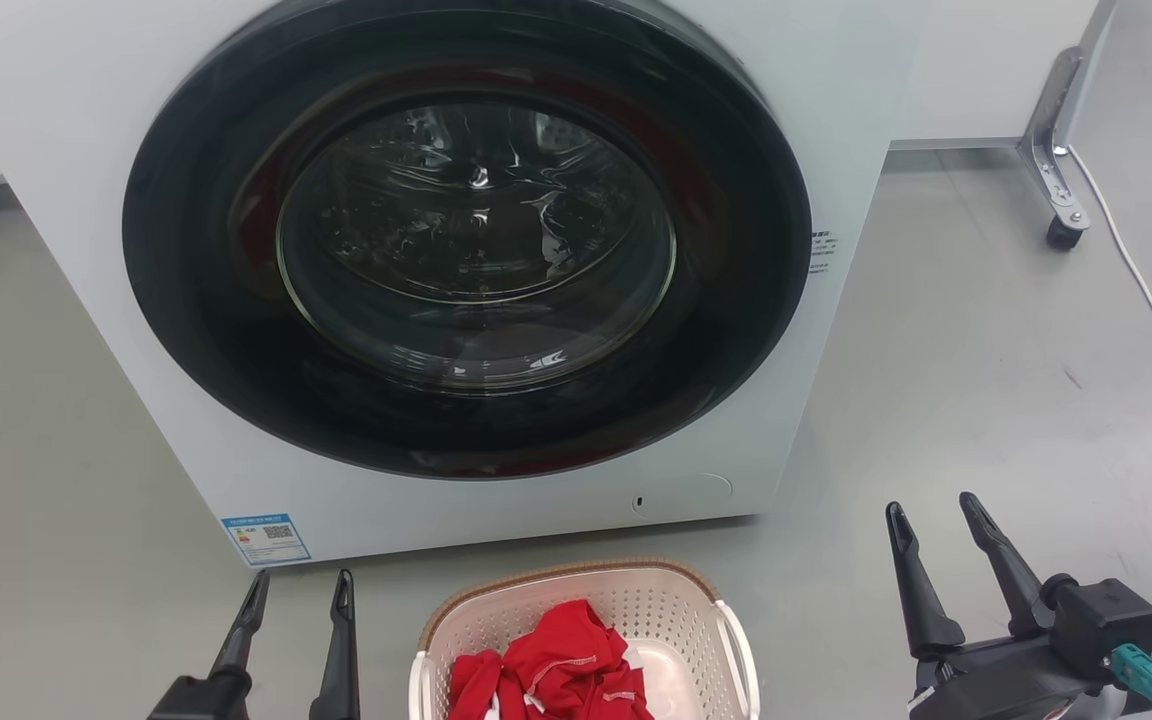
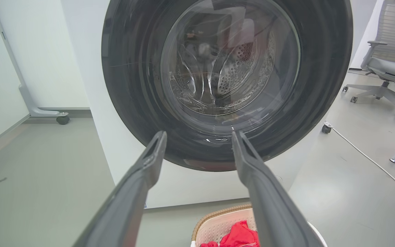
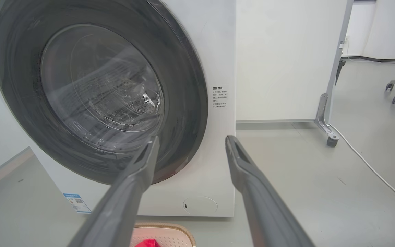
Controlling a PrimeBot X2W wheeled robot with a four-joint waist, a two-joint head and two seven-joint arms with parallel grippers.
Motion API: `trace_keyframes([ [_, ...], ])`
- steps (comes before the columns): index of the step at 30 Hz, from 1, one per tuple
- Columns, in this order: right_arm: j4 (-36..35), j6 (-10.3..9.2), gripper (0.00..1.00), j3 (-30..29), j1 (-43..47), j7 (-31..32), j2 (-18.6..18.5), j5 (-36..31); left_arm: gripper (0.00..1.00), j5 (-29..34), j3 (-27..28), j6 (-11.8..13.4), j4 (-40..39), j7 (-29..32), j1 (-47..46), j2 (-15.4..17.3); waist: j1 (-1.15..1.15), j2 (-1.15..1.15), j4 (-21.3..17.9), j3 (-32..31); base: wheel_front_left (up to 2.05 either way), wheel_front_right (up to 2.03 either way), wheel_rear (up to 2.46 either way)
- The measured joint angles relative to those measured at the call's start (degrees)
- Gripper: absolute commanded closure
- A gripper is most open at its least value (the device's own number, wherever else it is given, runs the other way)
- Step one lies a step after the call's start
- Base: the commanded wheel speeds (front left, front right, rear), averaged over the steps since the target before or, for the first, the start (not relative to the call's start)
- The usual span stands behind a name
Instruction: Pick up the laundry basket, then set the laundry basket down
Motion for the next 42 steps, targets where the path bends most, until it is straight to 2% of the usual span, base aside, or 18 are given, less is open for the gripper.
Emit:
trace_keyframes([
  [22, -1.29, -0.31, 0.00, -1.14, 0.32, 0.62, 0.20, -1.71, 0.00, 2.82, 2.11, 0.05, -2.77, 5.03, 0.38, -1.49, 0.00, 0.00, 0.28, 0.49, 0.00, 0.00, 0.00],
  [23, -1.09, -0.30, 1.00, -1.09, 0.36, 0.60, 0.26, -1.72, 1.00, 2.89, 2.09, 0.04, -2.59, 5.01, 0.38, -1.58, 0.00, 0.00, 0.29, 0.48, 0.00, 0.00, 0.00],
  [27, 0.76, -0.22, 1.00, -0.51, 1.90, 0.68, 1.43, -1.63, 1.00, 2.46, 1.77, -0.01, -0.62, 5.02, 1.15, -2.01, 0.00, 0.00, 0.29, 0.49, 0.00, 0.00, 0.00],
  [33, 1.03, 0.33, 1.00, -2.59, 2.19, 1.74, 2.13, 1.22, 1.00, 0.32, 2.78, -0.59, 0.12, 5.57, 1.27, -2.29, 0.00, 0.00, 0.40, 0.48, 0.00, 0.00, 0.00],
  [42, 1.86, 1.68, 1.00, -5.37, 2.18, 3.75, 3.44, 7.59, 1.00, -7.58, 4.37, -2.05, 1.23, 7.20, 0.96, -2.81, 0.00, 0.00, 0.57, 0.45, 0.00, 0.00, 0.00],
])
